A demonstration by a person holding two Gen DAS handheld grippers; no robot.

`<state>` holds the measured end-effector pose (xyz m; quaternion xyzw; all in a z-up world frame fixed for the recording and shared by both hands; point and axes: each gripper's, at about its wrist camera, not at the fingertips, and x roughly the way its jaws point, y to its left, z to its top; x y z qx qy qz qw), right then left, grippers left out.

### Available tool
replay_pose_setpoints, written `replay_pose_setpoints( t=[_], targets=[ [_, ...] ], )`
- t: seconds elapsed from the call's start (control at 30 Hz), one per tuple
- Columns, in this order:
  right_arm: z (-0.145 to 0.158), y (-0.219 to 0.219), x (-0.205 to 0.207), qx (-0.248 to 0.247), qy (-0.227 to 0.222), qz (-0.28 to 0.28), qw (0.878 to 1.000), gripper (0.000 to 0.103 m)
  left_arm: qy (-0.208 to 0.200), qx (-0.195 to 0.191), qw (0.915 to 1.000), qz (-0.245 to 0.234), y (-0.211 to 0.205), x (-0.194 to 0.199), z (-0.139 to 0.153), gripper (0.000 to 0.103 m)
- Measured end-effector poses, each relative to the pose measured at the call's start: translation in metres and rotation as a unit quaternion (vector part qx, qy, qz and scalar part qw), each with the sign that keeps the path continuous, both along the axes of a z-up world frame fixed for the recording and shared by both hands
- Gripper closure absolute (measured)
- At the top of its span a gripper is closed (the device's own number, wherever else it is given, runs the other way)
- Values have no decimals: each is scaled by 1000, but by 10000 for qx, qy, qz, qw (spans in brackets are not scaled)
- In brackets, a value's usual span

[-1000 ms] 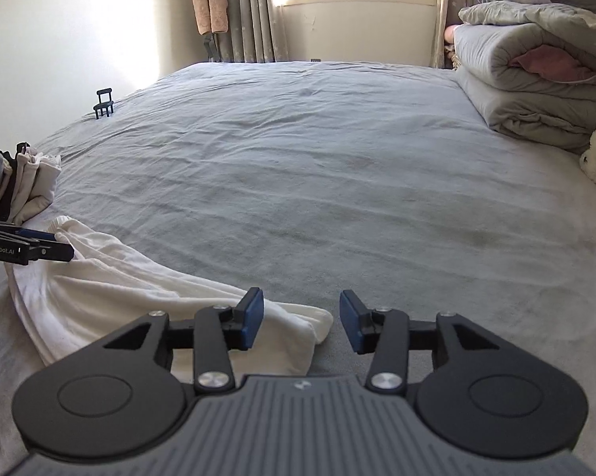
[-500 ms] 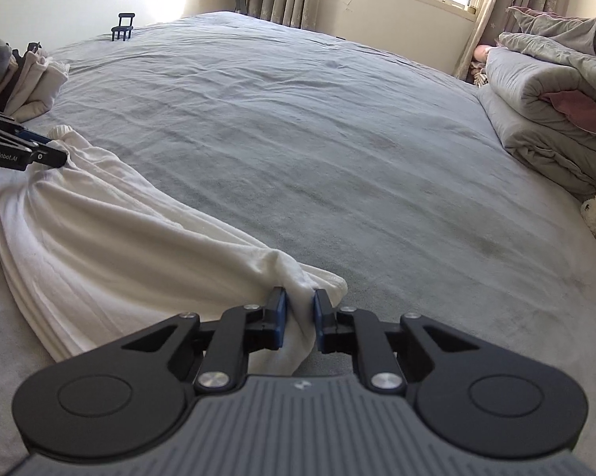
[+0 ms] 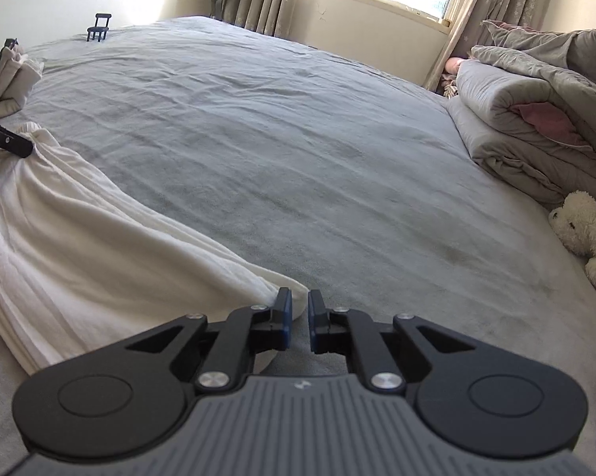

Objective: Fold clothes

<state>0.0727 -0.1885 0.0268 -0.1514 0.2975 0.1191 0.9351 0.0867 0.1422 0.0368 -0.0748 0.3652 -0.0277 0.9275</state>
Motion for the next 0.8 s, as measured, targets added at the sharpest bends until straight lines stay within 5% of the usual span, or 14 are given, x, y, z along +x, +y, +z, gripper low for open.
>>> replay_pose_setpoints(
  t=[0.13, 0.3, 0.37, 0.5, 0.57, 0.67, 0.8],
  targets=[
    [13, 4, -11, 412, -262, 336, 9982, 88, -40, -19, 10000, 19, -1, -1, 1, 96],
    [-17, 32, -10, -370, 303, 777, 9958, 84, 17, -226, 9997, 127, 6, -1, 1, 95],
    [-13, 36, -14, -446, 204, 877, 9949, 102, 26, -333, 9993, 150, 9, -2, 2, 95],
    [-6, 35, -20, -586, -441, 673, 9950, 103, 47, -495, 9985, 215, 13, -2, 2, 95],
    [-4, 32, -18, -445, -404, 660, 9960, 102, 60, -571, 9980, 254, 15, -1, 2, 95],
    [-1, 27, -14, -235, -348, 640, 9971, 101, 37, -522, 9983, 245, 13, -2, 2, 95],
    [3, 21, -10, 46, -273, 614, 9977, 85, -90, -468, 9986, 235, 11, -4, 6, 94]
  ],
)
